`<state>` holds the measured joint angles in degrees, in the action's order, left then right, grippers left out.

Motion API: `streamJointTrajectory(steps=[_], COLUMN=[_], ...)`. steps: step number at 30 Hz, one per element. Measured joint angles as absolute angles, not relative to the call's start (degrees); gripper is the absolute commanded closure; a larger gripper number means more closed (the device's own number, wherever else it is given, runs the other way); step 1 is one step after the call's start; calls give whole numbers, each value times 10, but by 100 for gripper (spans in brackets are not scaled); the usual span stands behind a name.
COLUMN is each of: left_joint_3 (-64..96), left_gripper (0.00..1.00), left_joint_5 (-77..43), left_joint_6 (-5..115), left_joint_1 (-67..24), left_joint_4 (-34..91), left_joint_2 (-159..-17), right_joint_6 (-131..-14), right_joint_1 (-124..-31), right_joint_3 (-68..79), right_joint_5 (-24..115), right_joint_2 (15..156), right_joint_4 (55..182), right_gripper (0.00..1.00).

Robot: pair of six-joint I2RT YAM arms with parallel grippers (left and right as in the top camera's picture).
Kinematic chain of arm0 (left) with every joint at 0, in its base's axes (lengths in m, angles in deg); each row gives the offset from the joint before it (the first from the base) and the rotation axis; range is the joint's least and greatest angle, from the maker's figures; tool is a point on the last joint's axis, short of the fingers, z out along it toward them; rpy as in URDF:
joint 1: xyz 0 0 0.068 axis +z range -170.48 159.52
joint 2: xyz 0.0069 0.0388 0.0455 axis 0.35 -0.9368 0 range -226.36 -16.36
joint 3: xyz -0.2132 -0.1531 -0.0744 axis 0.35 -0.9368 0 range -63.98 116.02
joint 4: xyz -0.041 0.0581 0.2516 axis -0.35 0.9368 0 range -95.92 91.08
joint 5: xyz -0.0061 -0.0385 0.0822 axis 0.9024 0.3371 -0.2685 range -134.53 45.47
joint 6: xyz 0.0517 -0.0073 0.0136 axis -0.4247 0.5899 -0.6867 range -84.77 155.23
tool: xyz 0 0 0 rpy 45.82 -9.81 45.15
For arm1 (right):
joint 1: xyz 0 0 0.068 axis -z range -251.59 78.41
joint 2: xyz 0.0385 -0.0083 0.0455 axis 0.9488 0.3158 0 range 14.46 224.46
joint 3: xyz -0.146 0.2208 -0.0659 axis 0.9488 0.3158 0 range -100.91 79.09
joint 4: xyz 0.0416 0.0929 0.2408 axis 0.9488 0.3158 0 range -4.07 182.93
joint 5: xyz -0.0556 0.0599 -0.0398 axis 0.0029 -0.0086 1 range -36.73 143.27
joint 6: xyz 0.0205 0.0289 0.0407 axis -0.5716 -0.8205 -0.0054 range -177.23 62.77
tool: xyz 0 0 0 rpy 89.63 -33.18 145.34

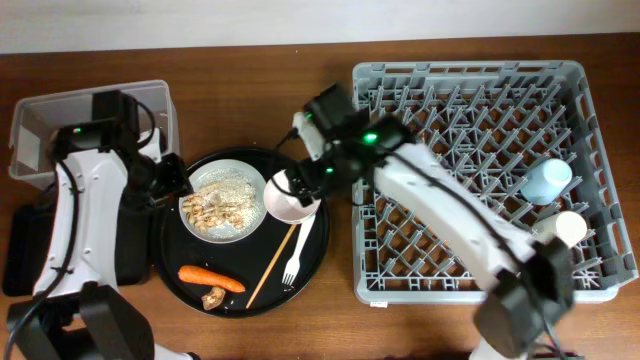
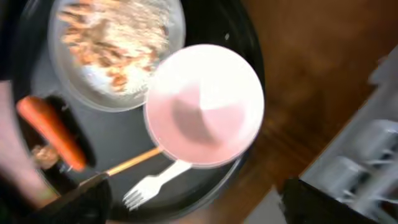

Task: Sort waste into correct bins and load items into the dishwasher rack
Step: 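Grasp the pink bowl on the tray with the right gripper, then carry the pink bowl to the rack's back and set it down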

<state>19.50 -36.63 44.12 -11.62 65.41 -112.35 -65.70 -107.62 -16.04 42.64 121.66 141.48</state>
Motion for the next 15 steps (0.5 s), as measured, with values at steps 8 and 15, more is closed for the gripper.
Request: streamJointTrajectory(steps=[8, 15], left_joint_3=[195, 195], left_gripper=[43, 43], left_joint_5=[-366, -366], left_joint_6=[441, 441], left_joint_1=[-113, -113], left_joint_4=[655, 655], left_joint_2=[-1123, -1123], right_joint_6=[-738, -754], right_joint_1=[-1080, -1079], right_joint_3=[-160, -160], right_joint_5=[462, 483], right_joint_2=[1347, 1353], right_joint_4=[1390, 1398], right_gripper=[62, 96])
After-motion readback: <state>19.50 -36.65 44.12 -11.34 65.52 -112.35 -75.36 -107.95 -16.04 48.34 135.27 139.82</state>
